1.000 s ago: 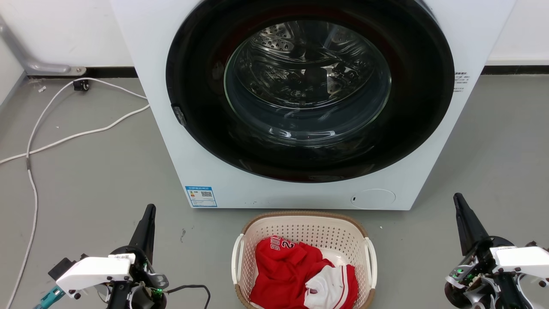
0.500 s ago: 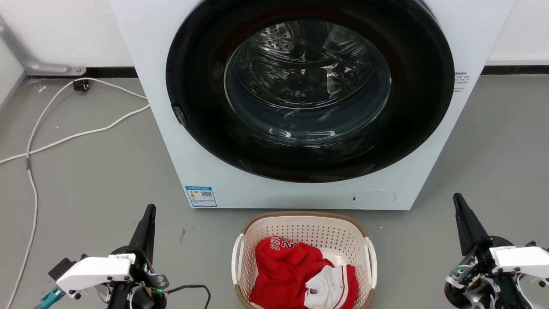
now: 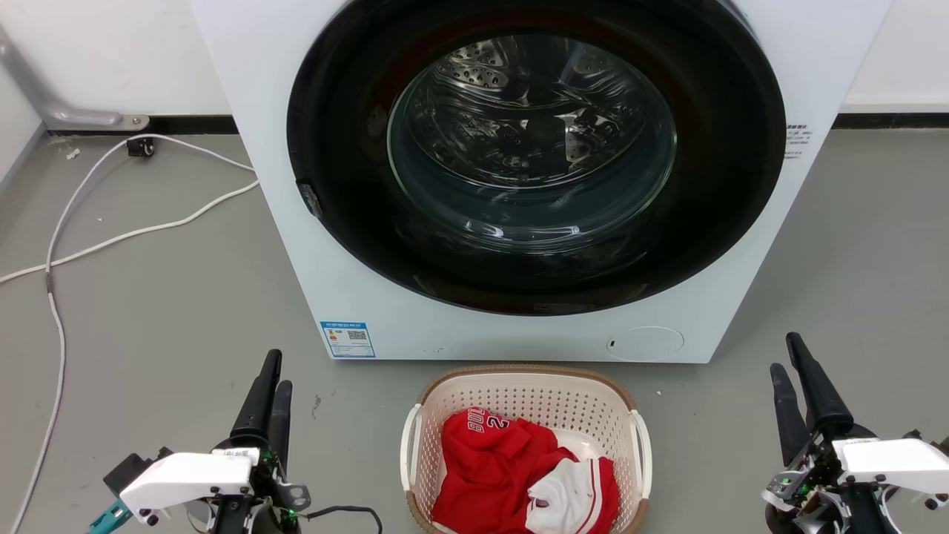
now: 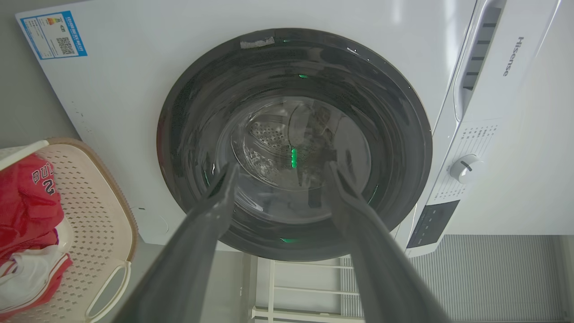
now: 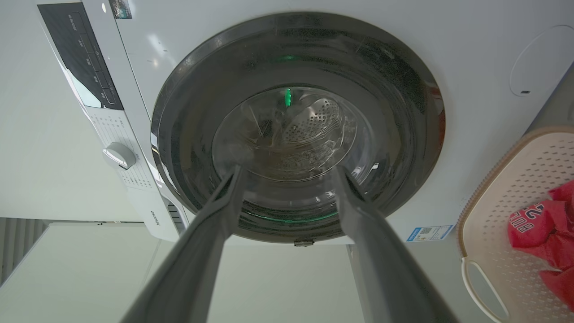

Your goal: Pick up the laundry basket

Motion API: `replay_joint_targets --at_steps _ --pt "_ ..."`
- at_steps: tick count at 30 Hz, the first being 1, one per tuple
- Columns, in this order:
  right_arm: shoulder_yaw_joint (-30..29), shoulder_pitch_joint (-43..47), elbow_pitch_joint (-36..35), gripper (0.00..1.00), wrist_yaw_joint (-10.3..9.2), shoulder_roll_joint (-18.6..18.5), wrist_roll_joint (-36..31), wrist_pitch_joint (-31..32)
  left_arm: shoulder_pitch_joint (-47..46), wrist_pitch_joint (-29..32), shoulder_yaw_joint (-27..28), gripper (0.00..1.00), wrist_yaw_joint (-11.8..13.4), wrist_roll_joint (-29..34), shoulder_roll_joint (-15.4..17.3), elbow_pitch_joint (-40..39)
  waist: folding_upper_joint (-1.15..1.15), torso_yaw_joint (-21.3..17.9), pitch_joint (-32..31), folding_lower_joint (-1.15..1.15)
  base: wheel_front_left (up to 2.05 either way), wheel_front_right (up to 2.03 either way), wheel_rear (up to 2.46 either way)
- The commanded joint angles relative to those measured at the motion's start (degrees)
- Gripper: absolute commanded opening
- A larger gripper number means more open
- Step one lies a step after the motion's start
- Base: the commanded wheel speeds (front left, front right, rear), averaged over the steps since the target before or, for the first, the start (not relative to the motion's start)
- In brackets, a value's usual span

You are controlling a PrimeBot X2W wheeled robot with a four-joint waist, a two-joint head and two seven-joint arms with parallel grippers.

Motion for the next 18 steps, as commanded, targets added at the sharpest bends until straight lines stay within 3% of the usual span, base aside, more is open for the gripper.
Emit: replay_joint_targets --at_steps 1,8,18 --pt "0.2 -0.5 -1.3 1.0 0.0 -0.2 -0.9 -0.5 -1.6 -0.5 -0.3 1.0 0.0 0.9 0.3 -1.4 0.0 0.0 0.0 0.0 0.0 0.0 0.0" --pt "0.4 -0.3 -2.3 1.0 0.0 -0.1 -7.5 -2.2 -1.6 -2.2 -0.6 1.0 0.0 8.0 0.2 -2.7 0.0 0.0 0.0 0.0 0.0 0.0 0.0" --pt "0.7 0.2 -3.9 1.0 0.0 0.0 -24.8 -4.4 -1.9 -4.5 -2.0 1.0 1.1 21.9 0.1 -4.9 0.0 0.1 0.1 0.0 0.0 0.0 0.0"
